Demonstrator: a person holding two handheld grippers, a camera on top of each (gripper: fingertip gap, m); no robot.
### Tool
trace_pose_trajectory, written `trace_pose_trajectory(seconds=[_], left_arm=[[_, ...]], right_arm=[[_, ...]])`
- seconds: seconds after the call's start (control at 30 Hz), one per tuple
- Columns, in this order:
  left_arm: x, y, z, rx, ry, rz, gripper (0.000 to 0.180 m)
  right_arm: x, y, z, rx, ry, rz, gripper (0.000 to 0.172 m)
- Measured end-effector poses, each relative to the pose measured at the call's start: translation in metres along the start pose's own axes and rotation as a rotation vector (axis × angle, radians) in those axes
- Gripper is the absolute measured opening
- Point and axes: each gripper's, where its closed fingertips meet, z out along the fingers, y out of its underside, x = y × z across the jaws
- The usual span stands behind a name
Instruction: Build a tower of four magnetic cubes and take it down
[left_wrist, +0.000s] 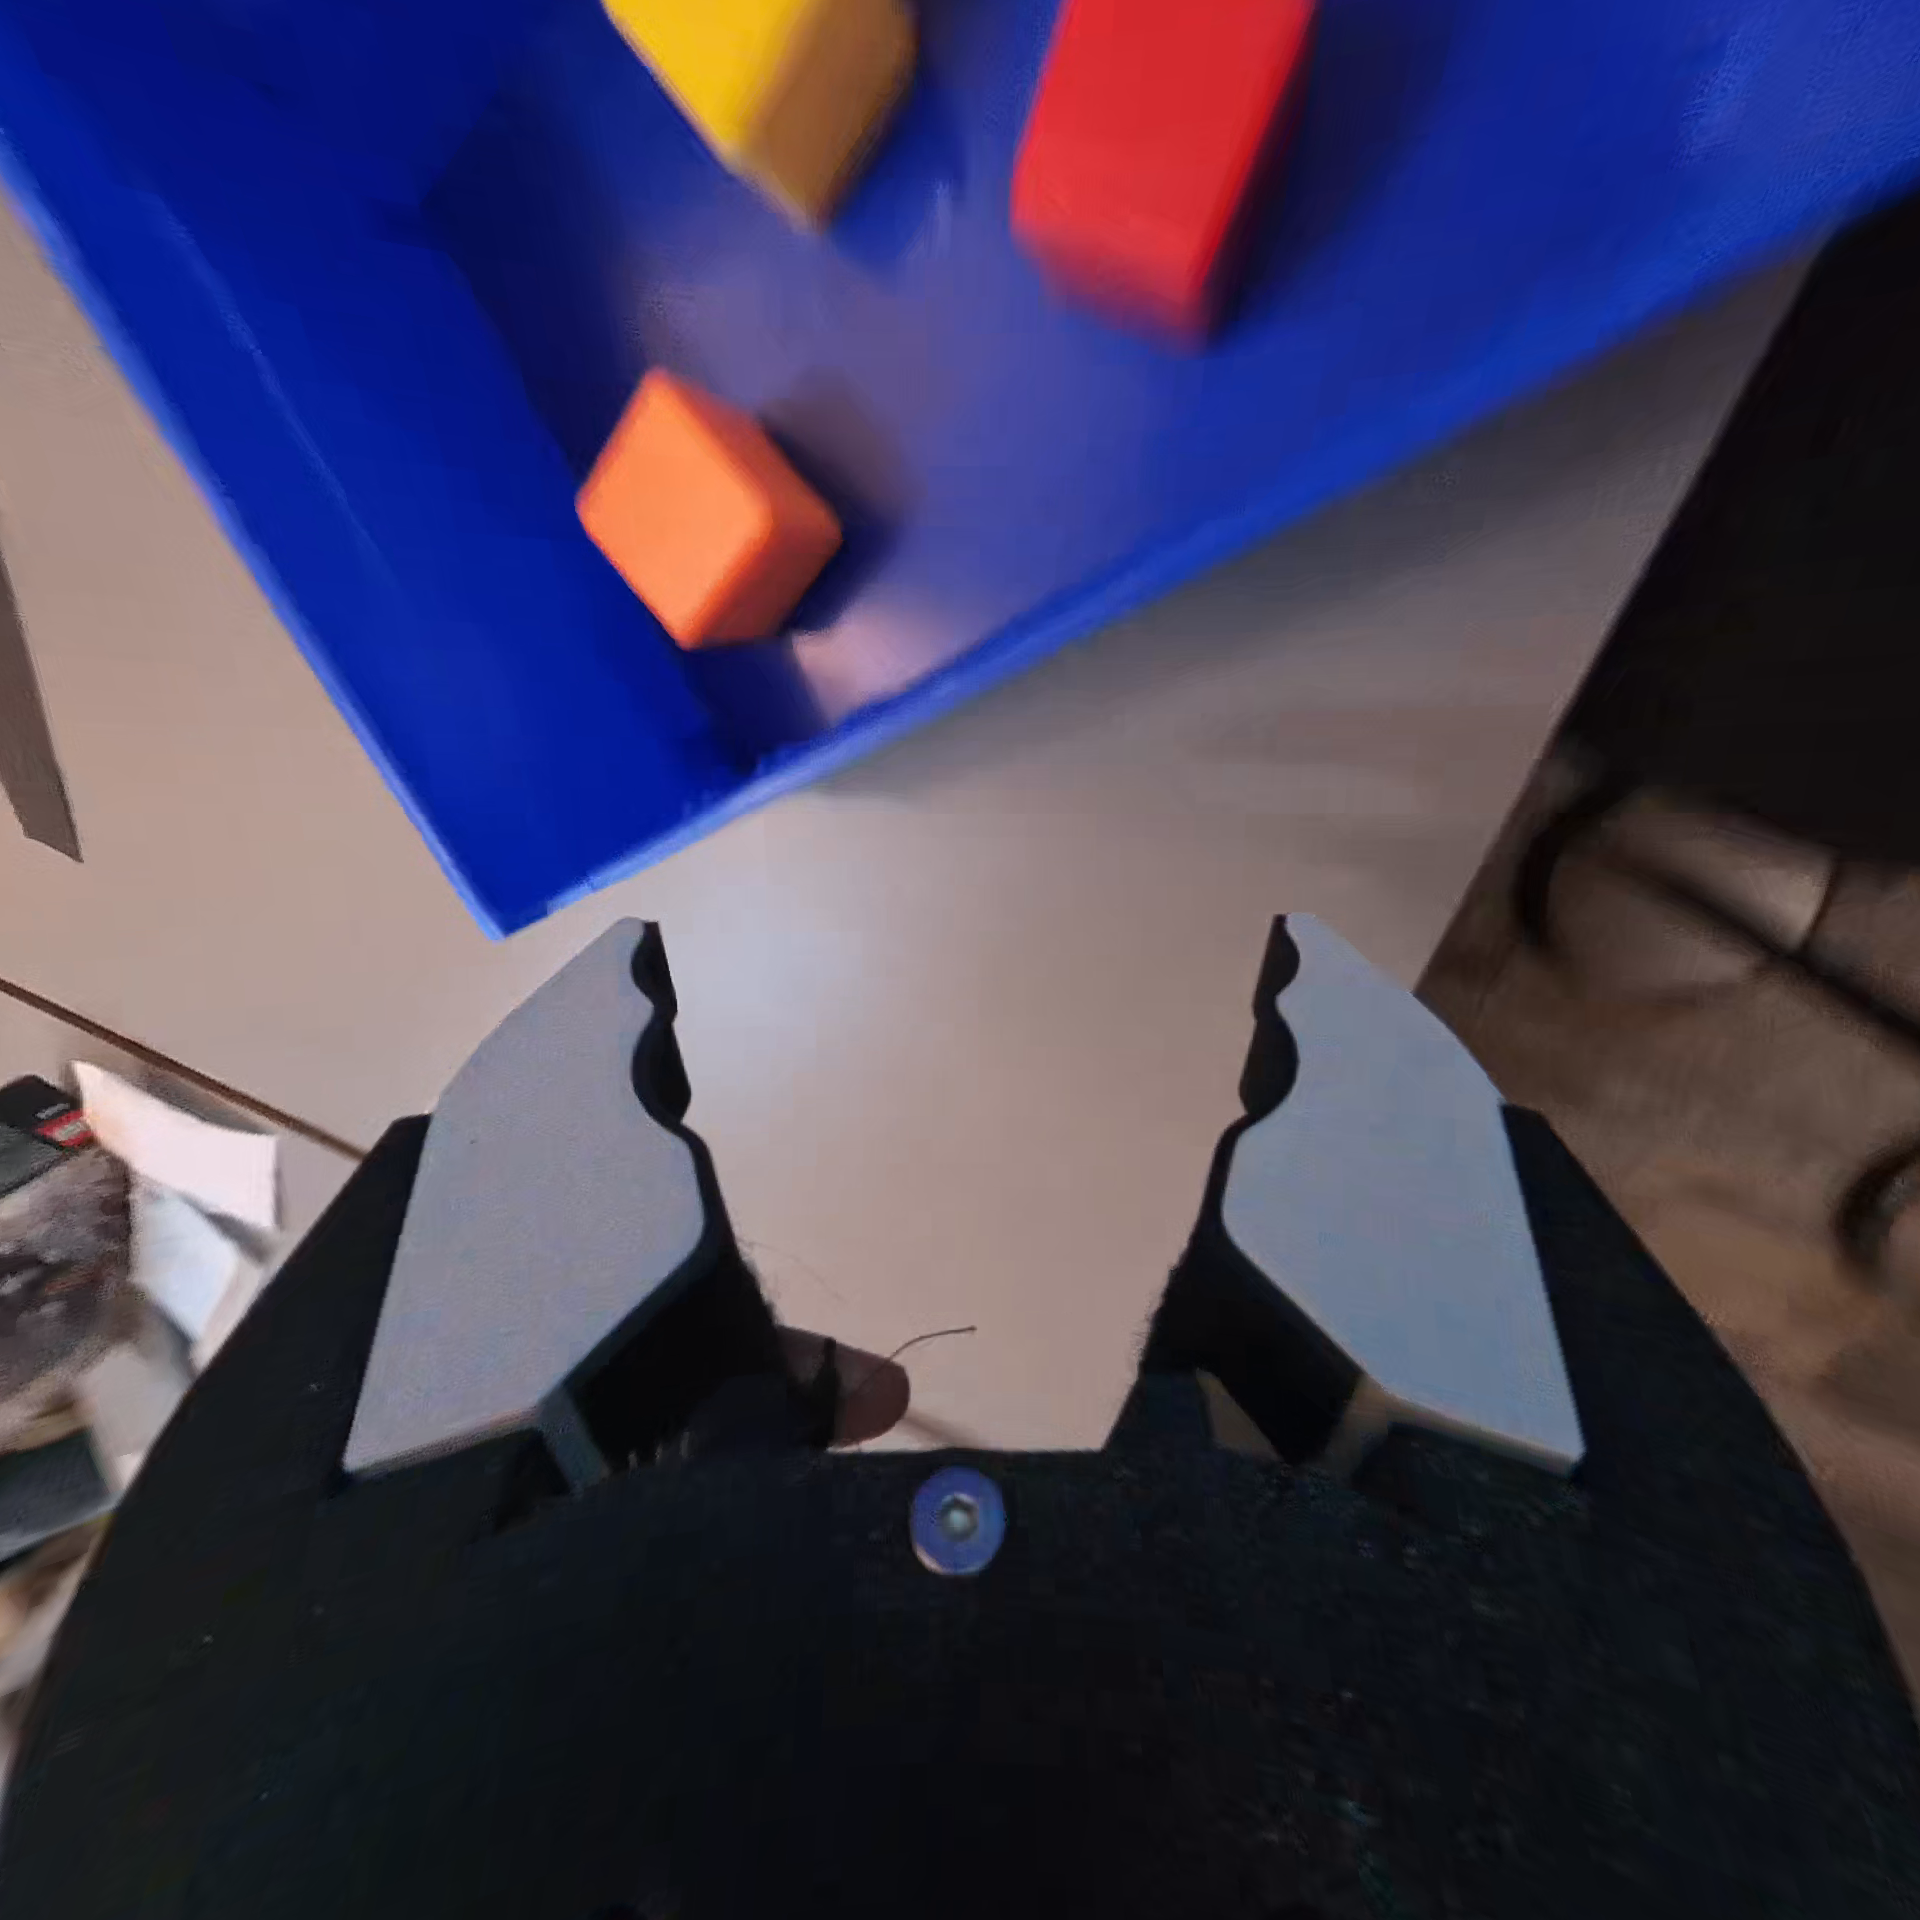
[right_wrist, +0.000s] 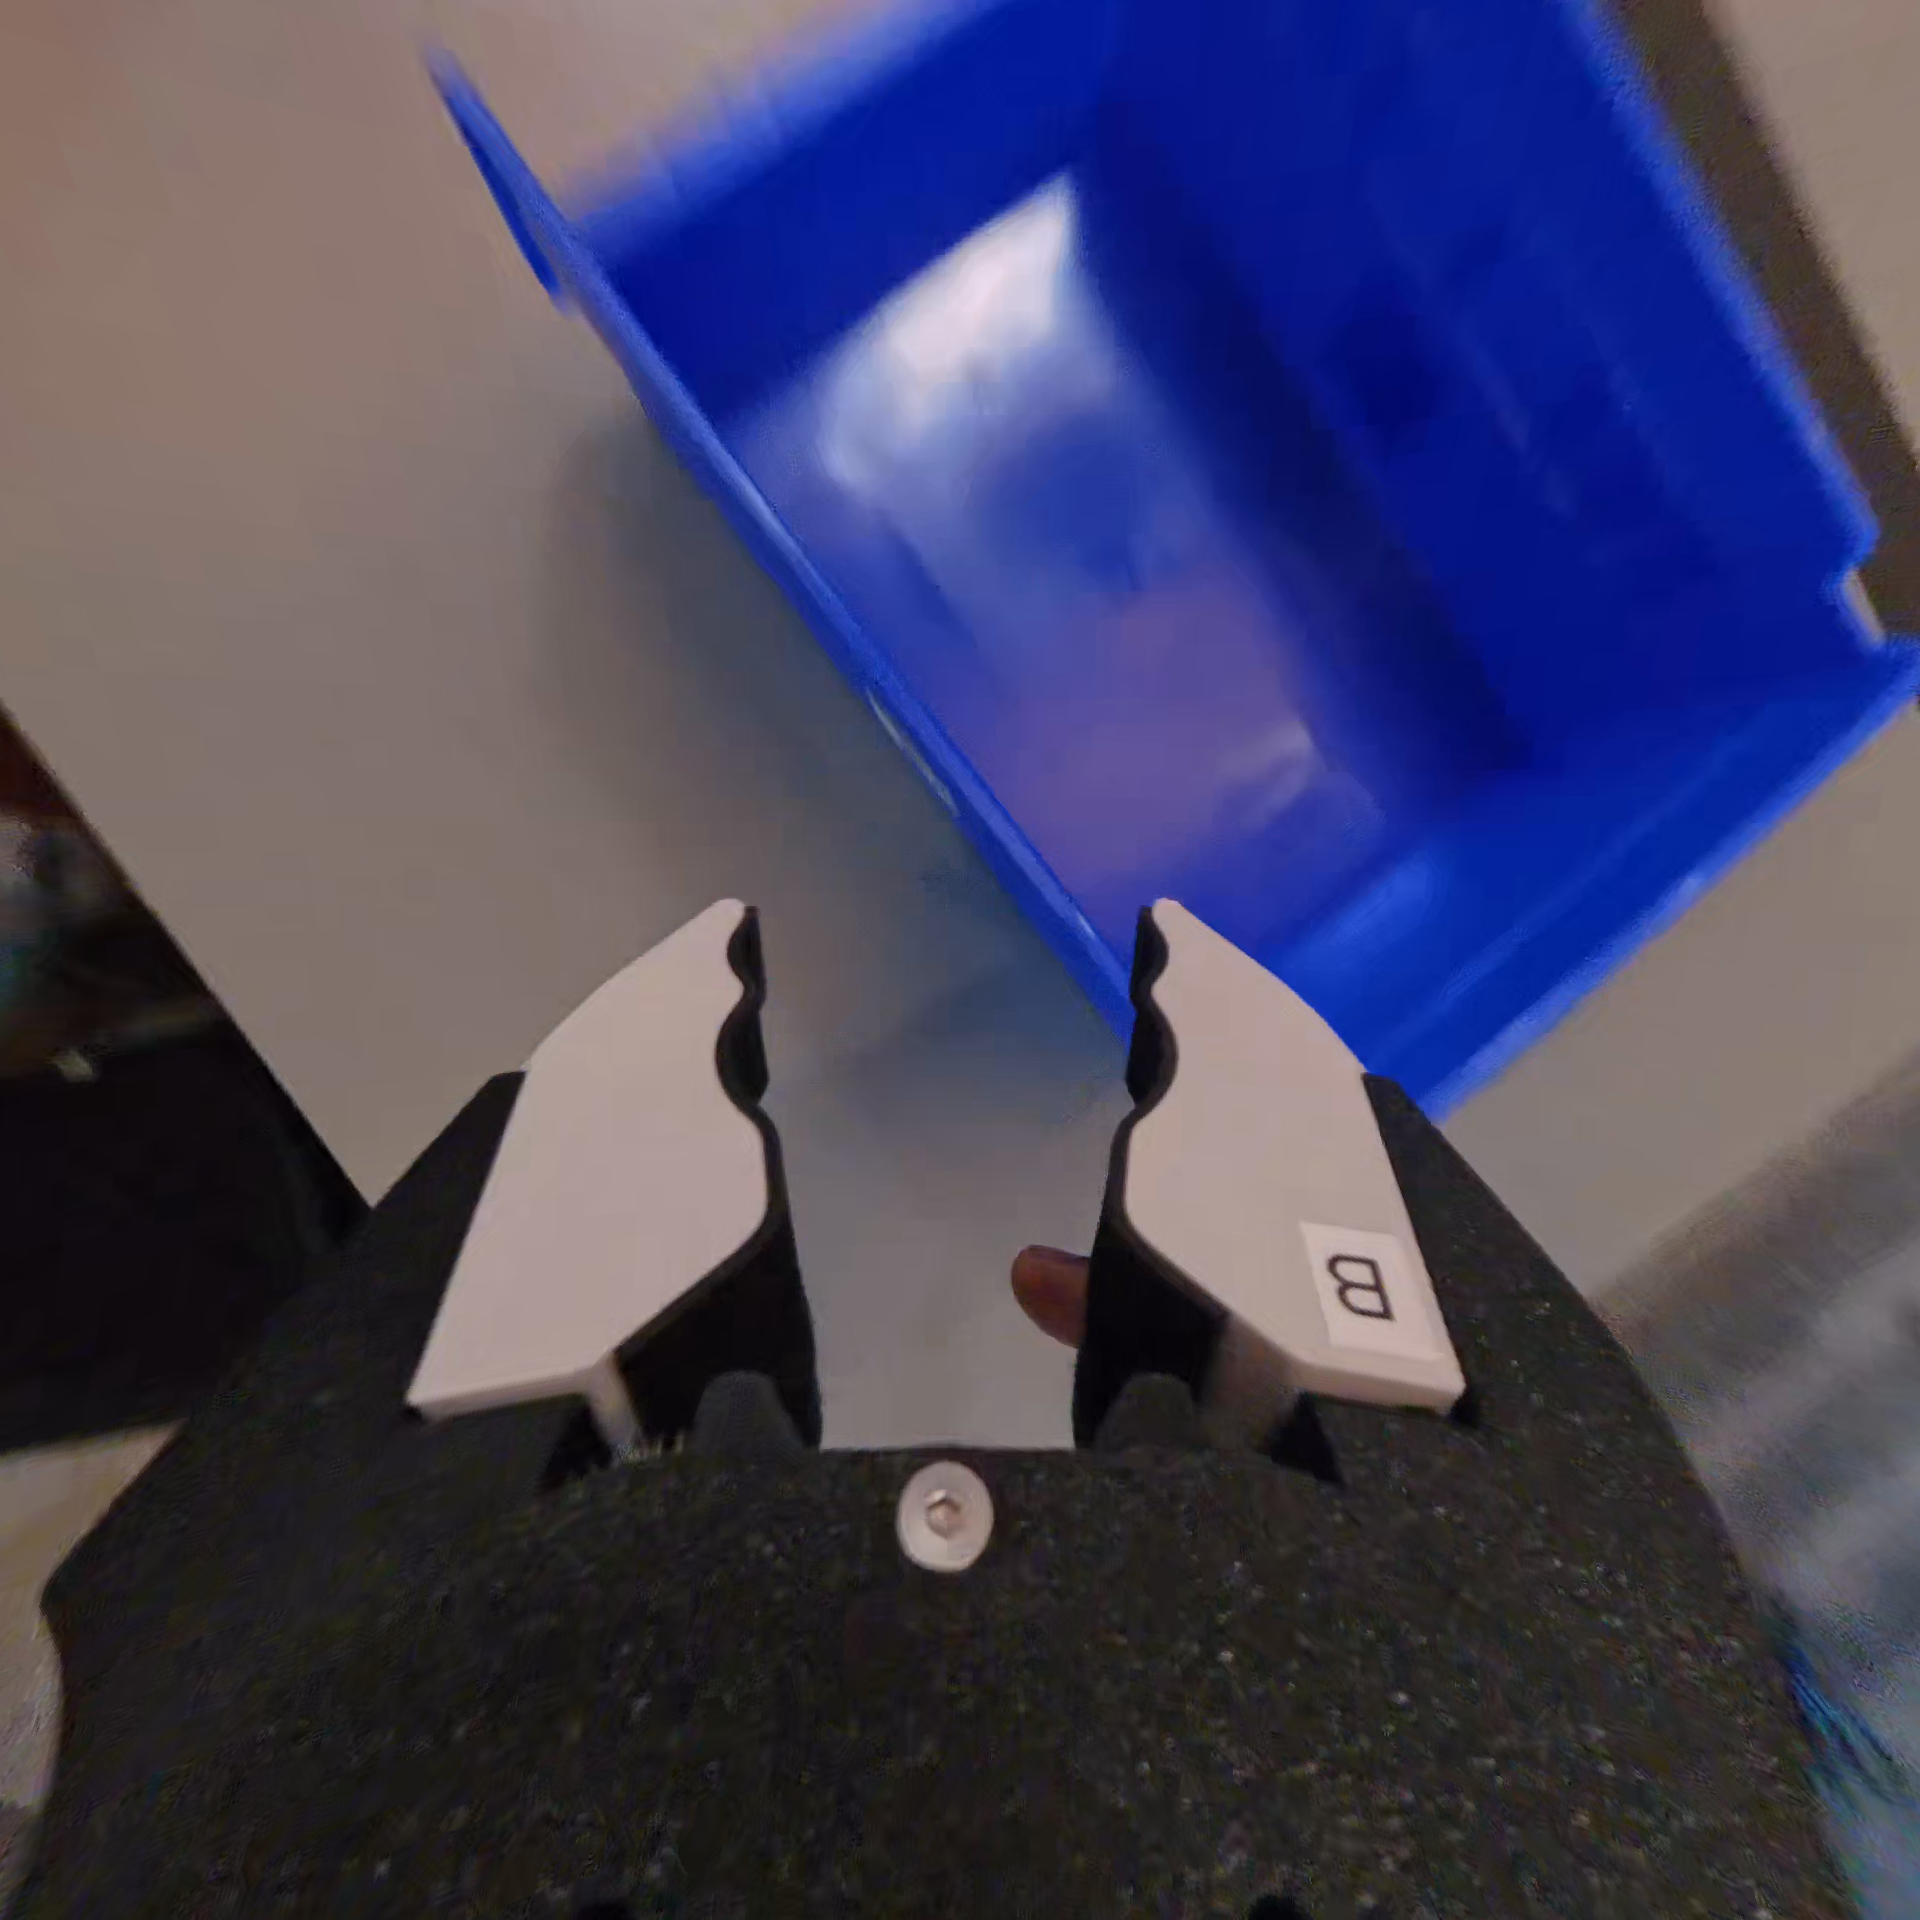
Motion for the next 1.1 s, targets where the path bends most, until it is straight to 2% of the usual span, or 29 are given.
trace_pose_trajectory(seconds=[0.1,0.13,0.2,0.27,0.37,0.43,0.47,0.53,0.67,0.77,0.9,1.1], left_arm=[[0.011,-0.058,-0.042,0.233,-0.220,-0.266,0.094],[0.023,-0.080,-0.051,0.303,-0.241,-0.352,0.092],[0.056,-0.136,-0.059,0.462,-0.186,-0.440,0.090],[0.084,-0.189,-0.053,0.575,-0.125,-0.430,0.090],[0.089,-0.225,-0.023,0.536,-0.156,-0.476,0.097],[0.096,-0.249,-0.003,0.576,-0.050,-0.543,0.096],[0.099,-0.253,0.009,0.544,-0.019,-0.559,0.094],[0.096,-0.245,0.033,0.406,-0.052,-0.556,0.094],[0.097,-0.246,0.052,0.352,-0.003,-0.572,0.089],[0.097,-0.240,0.066,0.287,0.010,-0.581,0.090],[0.102,-0.229,0.079,0.184,0.013,-0.553,0.076],[0.104,-0.211,0.102,0.037,0.015,-0.542,0.051]], right_arm=[[-0.009,-0.048,-0.006,0.252,0.083,0.061,0.076],[-0.011,-0.062,-0.006,0.308,0.109,0.092,0.078],[-0.014,-0.089,0.001,0.365,0.134,0.168,0.086],[-0.011,-0.113,0.016,0.371,0.145,0.251,0.086],[-0.005,-0.142,0.055,0.313,0.091,0.347,0.086],[-0.003,-0.153,0.091,0.226,0.017,0.412,0.085],[-0.002,-0.154,0.109,0.166,-0.013,0.439,0.084],[0.003,-0.149,0.141,0.036,-0.021,0.465,0.084],[0.003,-0.135,0.178,-0.165,-0.005,0.465,0.079],[-0.004,-0.129,0.194,-0.252,0.000,0.447,0.076],[-0.009,-0.116,0.206,-0.376,0.036,0.399,0.072],[-0.015,-0.112,0.212,-0.457,0.044,0.358,0.056]])
